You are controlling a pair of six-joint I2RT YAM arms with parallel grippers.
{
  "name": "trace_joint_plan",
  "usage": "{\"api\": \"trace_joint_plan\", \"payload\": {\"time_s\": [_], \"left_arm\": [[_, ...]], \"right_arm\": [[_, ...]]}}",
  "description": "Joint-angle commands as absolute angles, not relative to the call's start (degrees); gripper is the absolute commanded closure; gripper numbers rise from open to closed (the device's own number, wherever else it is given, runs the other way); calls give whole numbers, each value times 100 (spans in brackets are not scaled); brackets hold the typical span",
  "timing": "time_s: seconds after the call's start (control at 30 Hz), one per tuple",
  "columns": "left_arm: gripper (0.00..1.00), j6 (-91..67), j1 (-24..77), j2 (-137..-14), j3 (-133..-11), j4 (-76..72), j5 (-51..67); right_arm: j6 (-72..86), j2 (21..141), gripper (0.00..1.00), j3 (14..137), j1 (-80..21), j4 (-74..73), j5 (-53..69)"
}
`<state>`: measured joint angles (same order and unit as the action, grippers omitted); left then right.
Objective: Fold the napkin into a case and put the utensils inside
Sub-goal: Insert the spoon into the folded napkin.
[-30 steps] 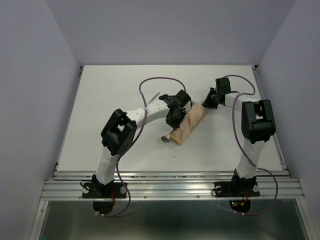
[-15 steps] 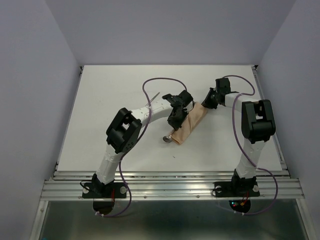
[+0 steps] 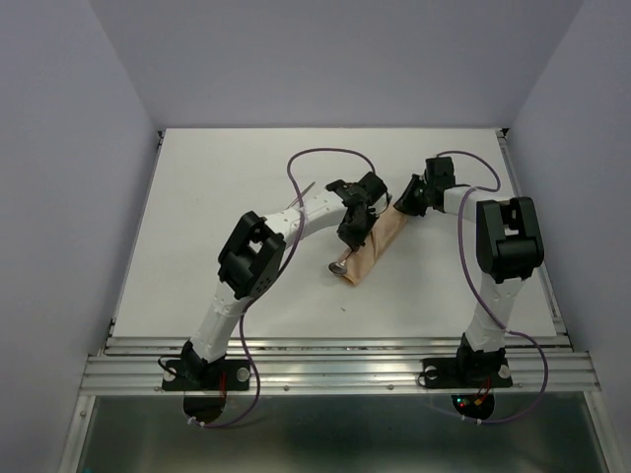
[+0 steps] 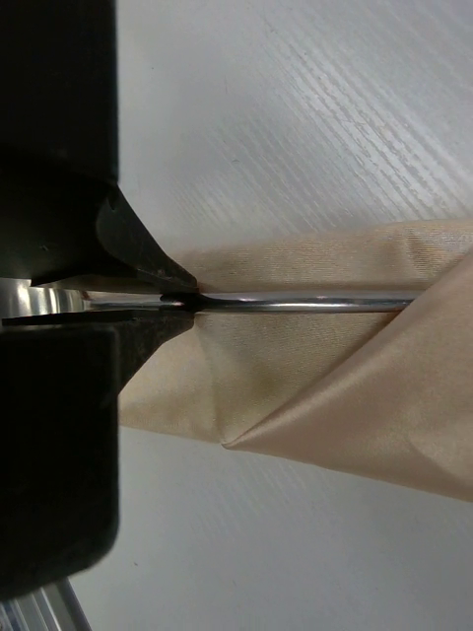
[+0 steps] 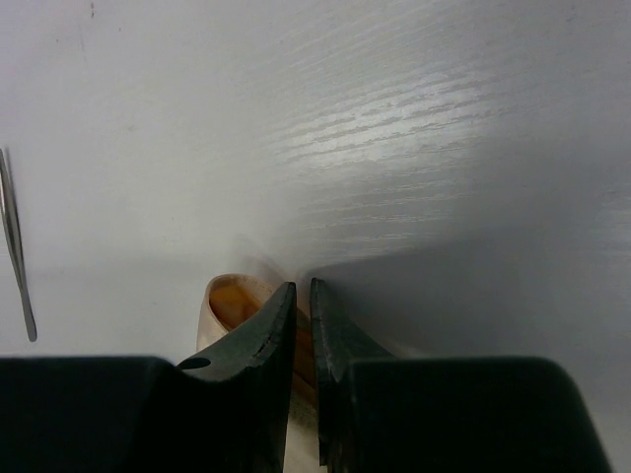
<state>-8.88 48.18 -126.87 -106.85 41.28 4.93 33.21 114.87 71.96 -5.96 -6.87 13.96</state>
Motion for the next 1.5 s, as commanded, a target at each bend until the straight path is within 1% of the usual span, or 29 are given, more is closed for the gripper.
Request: {"api": "trace_joint_plan", "payload": {"time_s": [0.0, 0.53, 1.13, 1.47], "left_arm": [[100, -844, 4852, -12753, -11109, 4280, 571], [100, -914, 4711, -13148, -11575, 4149, 650], [100, -581, 4632, -13219, -11856, 3999, 589], [100, -352, 4588, -13456, -12120, 3938, 659]], "right_arm": [[3287, 11461, 83, 6935, -580, -800, 1415], [3287, 11426, 83, 6750, -633, -765, 1433], [3252, 11470, 82, 6680, -633, -747, 1503], [3226, 11478, 83, 6671, -633, -747, 1521]]}}
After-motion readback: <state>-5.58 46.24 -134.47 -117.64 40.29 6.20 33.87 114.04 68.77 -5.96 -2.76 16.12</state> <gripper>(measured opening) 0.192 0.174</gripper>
